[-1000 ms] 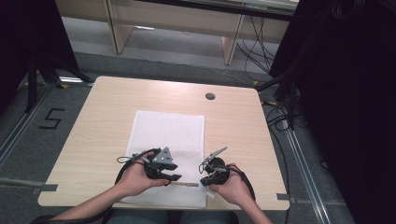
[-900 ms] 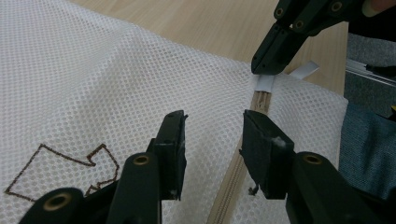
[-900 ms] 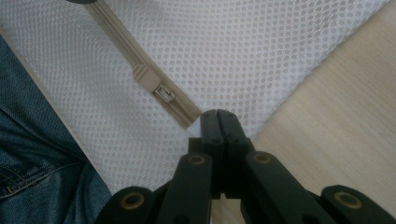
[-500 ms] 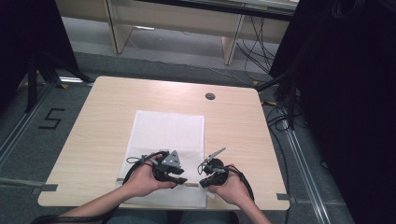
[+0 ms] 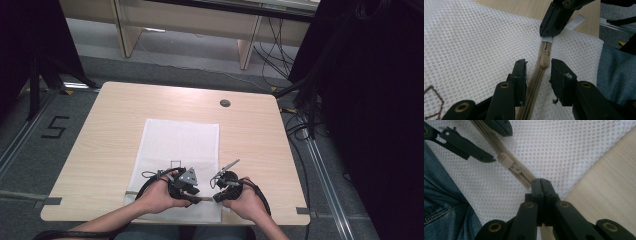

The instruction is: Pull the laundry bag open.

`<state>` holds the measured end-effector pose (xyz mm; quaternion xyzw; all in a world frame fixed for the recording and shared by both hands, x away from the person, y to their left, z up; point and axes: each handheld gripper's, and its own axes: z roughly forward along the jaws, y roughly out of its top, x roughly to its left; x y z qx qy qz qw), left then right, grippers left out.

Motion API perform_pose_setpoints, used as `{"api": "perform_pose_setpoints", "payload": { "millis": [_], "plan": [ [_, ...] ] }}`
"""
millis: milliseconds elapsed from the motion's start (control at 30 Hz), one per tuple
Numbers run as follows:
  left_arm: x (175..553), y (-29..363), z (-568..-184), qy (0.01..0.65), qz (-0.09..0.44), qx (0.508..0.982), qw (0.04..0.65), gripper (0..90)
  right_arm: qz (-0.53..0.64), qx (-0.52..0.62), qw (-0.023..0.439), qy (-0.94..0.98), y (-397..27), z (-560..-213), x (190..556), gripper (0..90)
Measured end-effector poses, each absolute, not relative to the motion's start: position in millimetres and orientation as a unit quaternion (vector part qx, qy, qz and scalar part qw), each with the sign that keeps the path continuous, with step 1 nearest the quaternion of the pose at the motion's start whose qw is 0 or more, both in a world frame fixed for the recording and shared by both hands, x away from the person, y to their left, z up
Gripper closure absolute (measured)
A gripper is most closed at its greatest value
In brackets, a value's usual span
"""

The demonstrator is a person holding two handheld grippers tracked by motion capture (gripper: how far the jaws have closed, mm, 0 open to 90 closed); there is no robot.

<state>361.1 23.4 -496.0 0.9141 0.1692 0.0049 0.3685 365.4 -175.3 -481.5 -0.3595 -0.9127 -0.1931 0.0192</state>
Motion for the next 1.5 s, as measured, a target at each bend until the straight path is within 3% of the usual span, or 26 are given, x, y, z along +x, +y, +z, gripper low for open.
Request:
{"api": "perform_pose_setpoints", "payload": {
  "millis": [567, 1500],
  "plan": [
    [351.4, 6.8, -496.3, 0.097, 0.045, 0.924, 0.367, 77.4, -0.193, -0.369, 0.026, -0.909, -176.2, -481.1, 365.0, 90.0],
    [352.4, 7.0, -492.9, 0.131, 0.03, 0.922, 0.362, 81.8, -0.186, -0.381, 0.031, -0.905, -174.5, -480.8, 366.0, 90.0]
  ]
}}
